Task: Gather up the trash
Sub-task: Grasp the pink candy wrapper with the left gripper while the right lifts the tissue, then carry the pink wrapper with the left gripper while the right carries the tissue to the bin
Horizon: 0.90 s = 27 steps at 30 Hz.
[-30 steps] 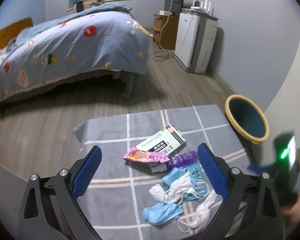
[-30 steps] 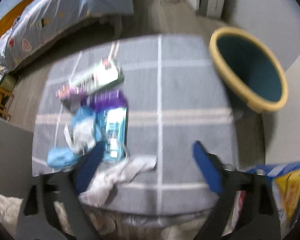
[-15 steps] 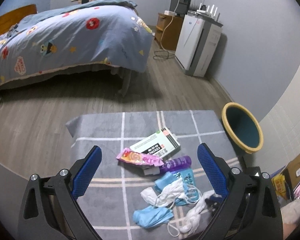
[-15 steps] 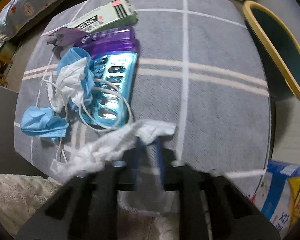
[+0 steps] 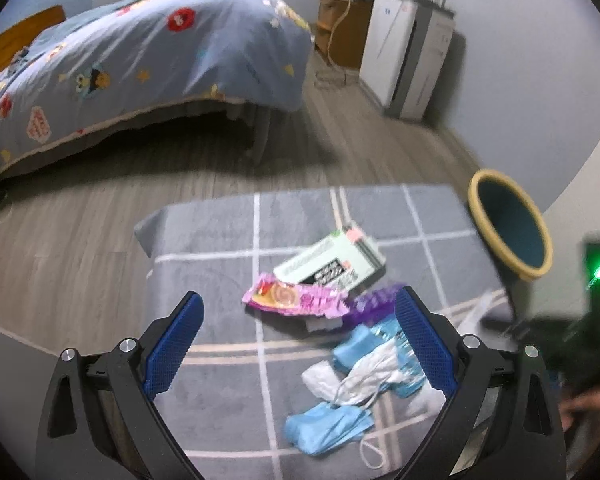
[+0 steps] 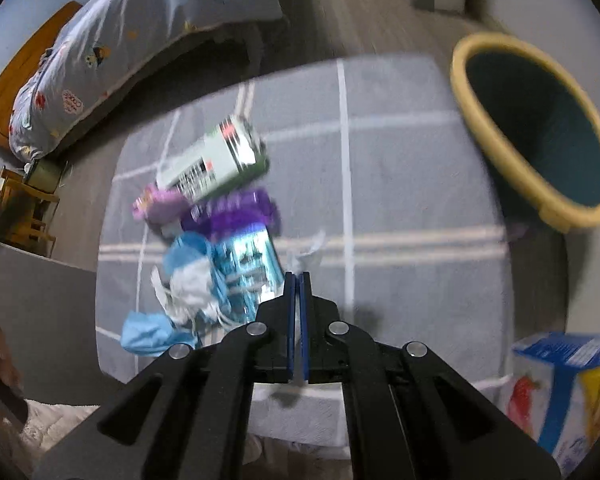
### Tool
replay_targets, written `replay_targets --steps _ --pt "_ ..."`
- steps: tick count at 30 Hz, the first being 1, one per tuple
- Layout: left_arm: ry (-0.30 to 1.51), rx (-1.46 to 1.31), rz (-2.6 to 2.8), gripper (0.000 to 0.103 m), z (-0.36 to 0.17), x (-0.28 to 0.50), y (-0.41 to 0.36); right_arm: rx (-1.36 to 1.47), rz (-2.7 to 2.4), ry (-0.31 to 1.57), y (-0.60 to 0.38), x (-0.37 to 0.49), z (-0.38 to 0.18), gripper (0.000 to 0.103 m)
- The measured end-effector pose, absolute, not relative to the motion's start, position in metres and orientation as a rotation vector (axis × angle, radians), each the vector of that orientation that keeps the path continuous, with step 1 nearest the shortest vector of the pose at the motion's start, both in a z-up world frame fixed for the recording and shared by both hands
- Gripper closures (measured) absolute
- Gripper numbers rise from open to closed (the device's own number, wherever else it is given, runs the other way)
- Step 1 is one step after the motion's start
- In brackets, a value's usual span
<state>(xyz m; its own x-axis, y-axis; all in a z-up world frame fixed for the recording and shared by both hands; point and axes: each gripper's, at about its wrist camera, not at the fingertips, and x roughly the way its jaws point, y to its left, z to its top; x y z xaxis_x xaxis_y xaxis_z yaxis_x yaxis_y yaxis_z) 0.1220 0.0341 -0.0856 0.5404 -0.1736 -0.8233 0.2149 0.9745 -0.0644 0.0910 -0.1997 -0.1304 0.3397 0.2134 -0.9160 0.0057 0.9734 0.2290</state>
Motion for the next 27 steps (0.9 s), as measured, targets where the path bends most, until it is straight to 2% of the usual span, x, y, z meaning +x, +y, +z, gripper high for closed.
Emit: replay_targets --steps 5,9,12,15,17,19,20,22,25,27 --pt "1.071 0.1 -0.228 0.009 -0.121 0.134 0.026 0.097 0.169 1.132 -0.205 0.109 -0.084 0.101" --pt "1.137 0.148 -0.23 0.01 -0.149 0.138 0.019 0.075 0.167 1.08 -0.212 0.121 -0.071 0.101" --pt "1.146 0.226 -0.242 0.02 -0.163 0.14 0.008 0.14 0.177 1.061 -0.222 0.127 -0.073 0.101" --pt "1.132 0.273 -0.266 0.023 -0.17 0.144 -0.001 0.187 0.183 1.081 -0.226 0.132 -0.084 0.101" --pt "1.141 0.287 -0.284 0.037 -0.176 0.146 -0.006 0.179 0.18 1.091 -0.228 0.133 -0.088 0.101" --pt "1.156 0.296 -0.295 0.044 -0.182 0.15 -0.009 0.178 0.181 1.099 -0.229 0.135 -0.09 0.101" --pt "1.164 0.306 -0.298 0.061 -0.186 0.15 -0.011 0.185 0.184 1.1 -0.232 0.133 -0.089 0.101" --pt "1.167 0.316 -0.298 0.085 -0.187 0.15 -0.013 0.193 0.185 1.099 -0.234 0.133 -0.087 0.101" --pt "1.125 0.308 -0.306 0.091 -0.174 0.148 -0.012 0.19 0.191 1.087 -0.234 0.132 -0.083 0.101" --pt "1.088 0.277 -0.302 0.091 -0.162 0.149 -0.01 0.199 0.193 1.077 -0.236 0.132 -0.08 0.101"
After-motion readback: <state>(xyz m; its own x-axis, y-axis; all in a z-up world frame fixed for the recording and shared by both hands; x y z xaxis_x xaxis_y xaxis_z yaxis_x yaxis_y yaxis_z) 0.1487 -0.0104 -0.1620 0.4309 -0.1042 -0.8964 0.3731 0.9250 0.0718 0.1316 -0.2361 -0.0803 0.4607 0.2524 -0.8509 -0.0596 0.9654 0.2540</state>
